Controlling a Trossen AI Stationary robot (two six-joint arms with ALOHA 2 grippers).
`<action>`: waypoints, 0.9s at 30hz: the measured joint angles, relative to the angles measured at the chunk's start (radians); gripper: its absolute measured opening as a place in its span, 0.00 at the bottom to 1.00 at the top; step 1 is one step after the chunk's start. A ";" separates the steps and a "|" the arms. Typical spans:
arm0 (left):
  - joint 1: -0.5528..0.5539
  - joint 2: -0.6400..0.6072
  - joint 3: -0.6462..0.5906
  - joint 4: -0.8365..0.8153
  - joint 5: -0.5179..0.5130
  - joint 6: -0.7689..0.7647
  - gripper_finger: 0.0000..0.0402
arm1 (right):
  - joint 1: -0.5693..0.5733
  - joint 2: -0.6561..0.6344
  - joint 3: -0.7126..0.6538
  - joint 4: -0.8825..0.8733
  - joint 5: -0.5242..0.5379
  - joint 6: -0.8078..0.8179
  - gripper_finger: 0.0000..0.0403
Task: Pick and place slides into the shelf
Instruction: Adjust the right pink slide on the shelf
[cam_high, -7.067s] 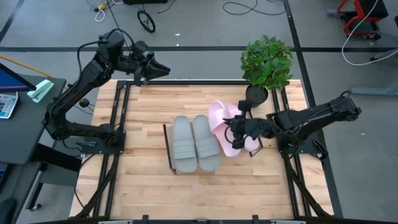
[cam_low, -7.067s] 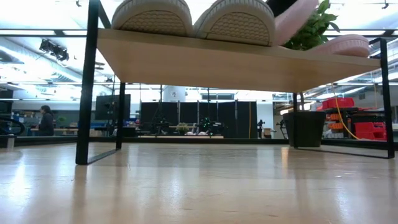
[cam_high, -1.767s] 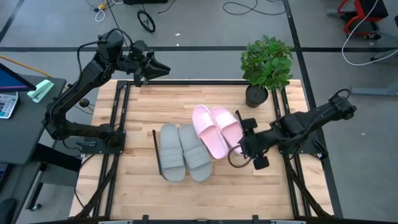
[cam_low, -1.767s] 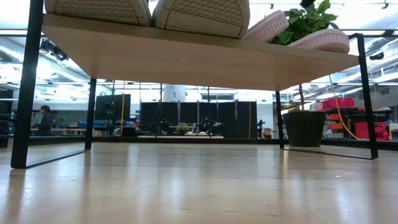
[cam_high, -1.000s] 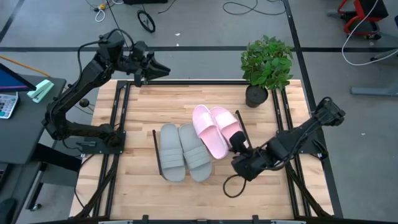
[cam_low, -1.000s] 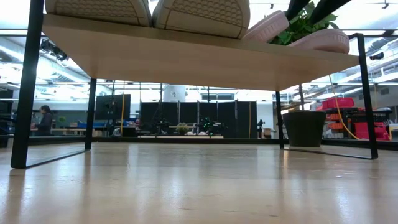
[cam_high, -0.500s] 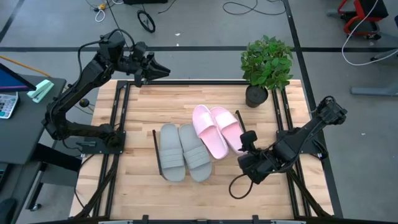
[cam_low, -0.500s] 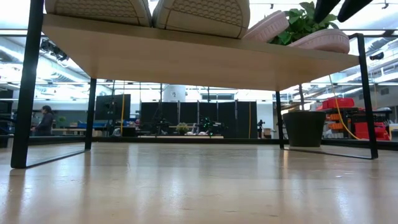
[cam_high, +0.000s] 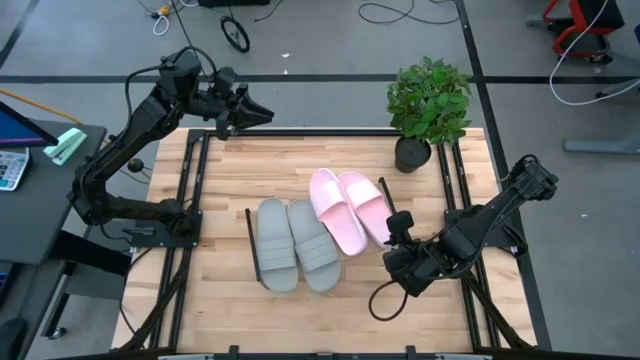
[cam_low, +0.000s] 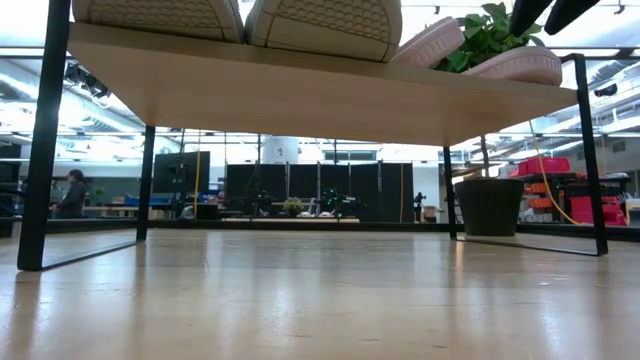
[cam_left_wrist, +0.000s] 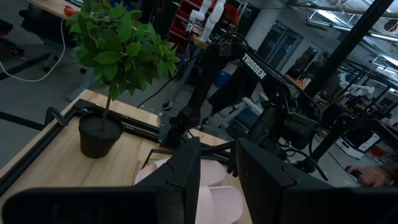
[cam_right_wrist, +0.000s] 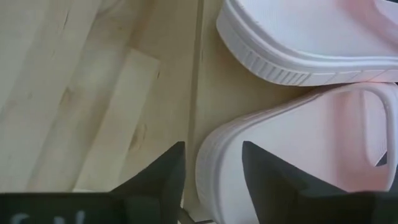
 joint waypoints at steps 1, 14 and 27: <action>0.000 0.000 0.000 0.000 0.000 0.000 0.27 | 0.000 0.000 0.000 0.000 0.000 0.000 0.38; 0.000 0.000 0.000 0.000 0.000 -0.001 0.27 | -0.028 0.000 0.000 0.000 -0.027 0.062 0.02; 0.000 0.000 0.000 0.000 0.000 -0.001 0.27 | -0.033 0.000 0.000 0.008 -0.082 0.069 0.06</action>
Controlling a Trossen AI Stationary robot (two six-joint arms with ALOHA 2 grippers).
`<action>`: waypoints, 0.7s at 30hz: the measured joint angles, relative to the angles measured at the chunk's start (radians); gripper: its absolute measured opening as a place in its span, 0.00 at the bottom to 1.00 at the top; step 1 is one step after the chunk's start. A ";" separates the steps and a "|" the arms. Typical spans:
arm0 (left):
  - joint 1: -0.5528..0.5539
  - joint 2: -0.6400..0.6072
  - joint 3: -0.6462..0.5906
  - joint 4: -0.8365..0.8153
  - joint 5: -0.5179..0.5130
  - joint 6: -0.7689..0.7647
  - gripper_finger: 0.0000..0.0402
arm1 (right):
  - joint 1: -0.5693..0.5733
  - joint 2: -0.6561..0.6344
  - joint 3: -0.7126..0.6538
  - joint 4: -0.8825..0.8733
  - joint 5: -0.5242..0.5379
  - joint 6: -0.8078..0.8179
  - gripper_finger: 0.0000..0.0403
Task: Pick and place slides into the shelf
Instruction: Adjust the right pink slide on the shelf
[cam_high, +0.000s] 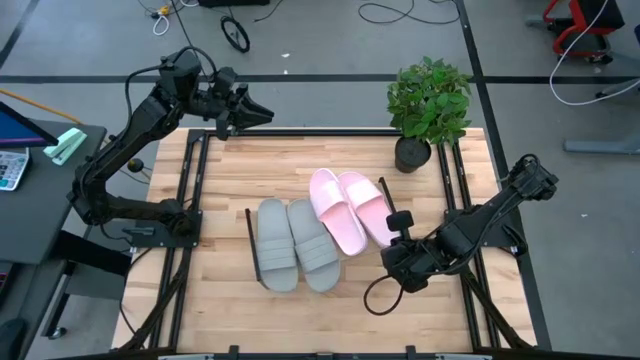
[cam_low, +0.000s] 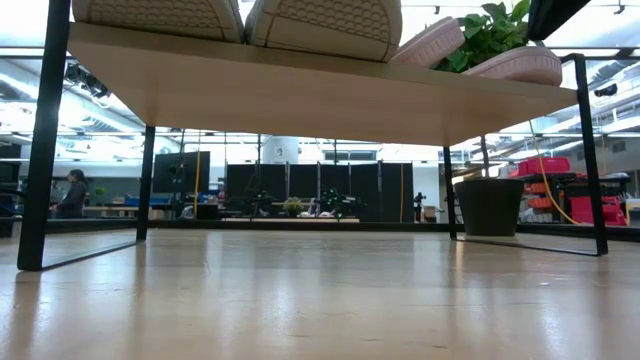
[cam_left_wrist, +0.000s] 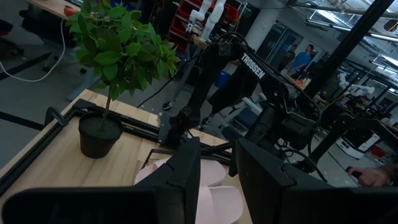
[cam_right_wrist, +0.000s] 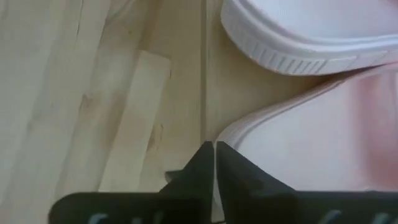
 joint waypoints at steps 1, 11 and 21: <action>0.000 0.000 0.000 0.000 0.000 0.000 0.27 | 0.000 0.000 0.000 -0.002 -0.004 0.000 0.08; 0.000 0.000 0.000 0.000 0.000 0.002 0.27 | -0.001 -0.001 0.033 -0.022 -0.027 0.002 0.30; 0.000 0.000 0.000 0.000 0.000 0.025 0.27 | -0.010 -0.001 0.006 -0.074 -0.026 0.047 0.34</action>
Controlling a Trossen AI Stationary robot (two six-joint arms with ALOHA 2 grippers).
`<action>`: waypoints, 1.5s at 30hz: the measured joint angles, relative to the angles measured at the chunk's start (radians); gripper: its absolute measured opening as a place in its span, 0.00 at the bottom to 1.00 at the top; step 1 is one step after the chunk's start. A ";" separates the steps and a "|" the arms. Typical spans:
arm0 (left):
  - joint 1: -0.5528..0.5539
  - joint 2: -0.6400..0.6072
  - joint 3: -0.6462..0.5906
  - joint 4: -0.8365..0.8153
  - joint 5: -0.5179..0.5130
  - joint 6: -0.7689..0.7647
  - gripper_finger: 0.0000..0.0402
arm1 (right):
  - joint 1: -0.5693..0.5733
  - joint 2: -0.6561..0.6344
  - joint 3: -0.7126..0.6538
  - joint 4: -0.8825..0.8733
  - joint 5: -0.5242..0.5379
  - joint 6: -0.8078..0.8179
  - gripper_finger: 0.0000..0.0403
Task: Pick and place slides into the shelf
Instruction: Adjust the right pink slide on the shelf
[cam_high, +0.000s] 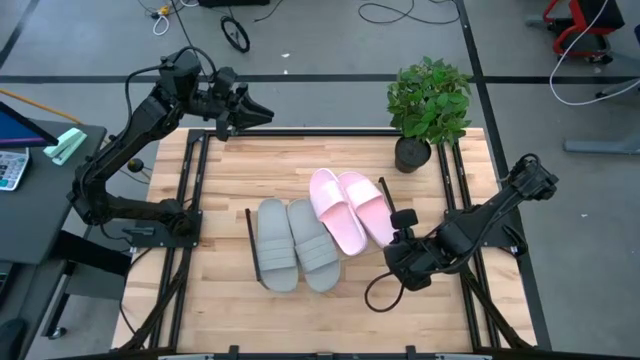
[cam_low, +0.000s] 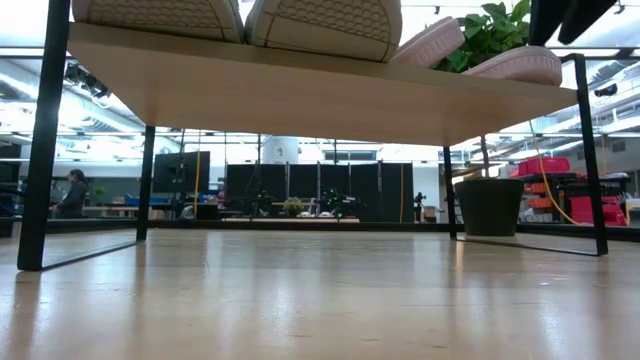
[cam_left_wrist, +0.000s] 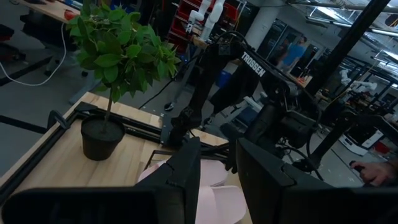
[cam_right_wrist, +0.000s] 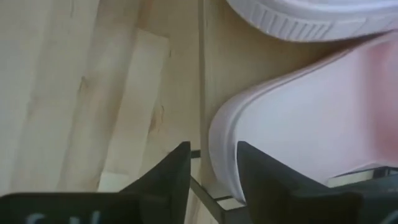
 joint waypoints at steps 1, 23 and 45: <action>0.000 0.000 0.000 0.000 0.000 0.000 0.27 | -0.005 0.000 -0.004 -0.002 0.000 0.006 0.33; 0.000 0.000 0.000 0.000 0.000 0.002 0.27 | -0.096 0.000 -0.009 0.065 -0.054 0.036 0.01; 0.000 0.000 0.000 0.000 0.000 0.012 0.27 | -0.096 0.000 -0.004 0.173 -0.049 0.098 0.23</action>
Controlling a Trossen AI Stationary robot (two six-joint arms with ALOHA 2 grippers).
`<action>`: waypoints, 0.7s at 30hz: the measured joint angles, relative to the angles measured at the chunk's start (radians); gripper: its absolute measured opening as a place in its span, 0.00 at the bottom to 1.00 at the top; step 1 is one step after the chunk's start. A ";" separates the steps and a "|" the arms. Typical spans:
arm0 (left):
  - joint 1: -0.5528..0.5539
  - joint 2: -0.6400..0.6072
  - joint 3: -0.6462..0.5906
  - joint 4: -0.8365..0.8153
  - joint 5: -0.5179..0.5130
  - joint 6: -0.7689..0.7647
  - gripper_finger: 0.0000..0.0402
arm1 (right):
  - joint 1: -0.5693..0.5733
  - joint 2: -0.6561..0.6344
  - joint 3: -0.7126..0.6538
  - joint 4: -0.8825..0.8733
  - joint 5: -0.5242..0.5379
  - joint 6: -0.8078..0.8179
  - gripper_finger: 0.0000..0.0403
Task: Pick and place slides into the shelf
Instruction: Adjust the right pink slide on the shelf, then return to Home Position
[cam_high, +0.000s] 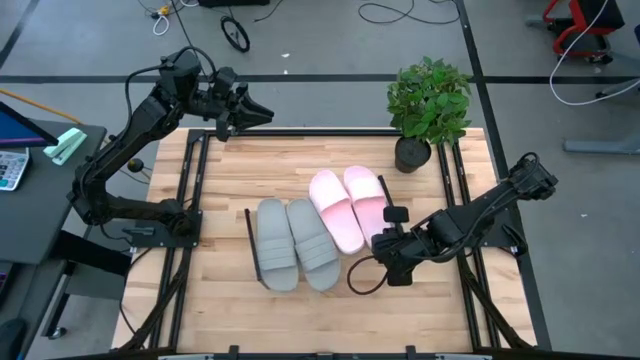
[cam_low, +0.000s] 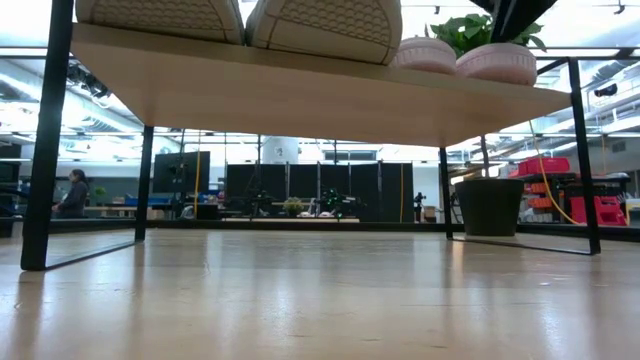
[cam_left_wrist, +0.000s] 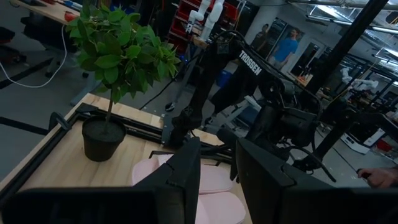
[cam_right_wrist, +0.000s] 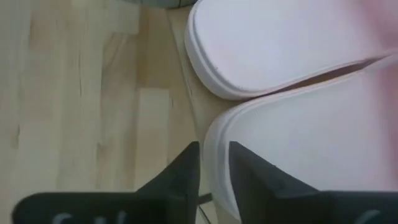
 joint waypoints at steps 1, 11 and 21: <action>0.000 0.000 0.000 0.000 0.000 0.000 0.27 | 0.000 0.000 0.007 -0.010 0.001 -0.013 0.24; -0.015 0.000 0.000 -0.103 -0.001 0.033 0.25 | -0.008 0.001 0.153 -0.233 0.029 -0.029 0.23; -0.132 -0.041 0.000 -0.395 0.071 0.286 0.02 | -0.082 -0.014 0.190 -0.308 0.033 -0.044 0.04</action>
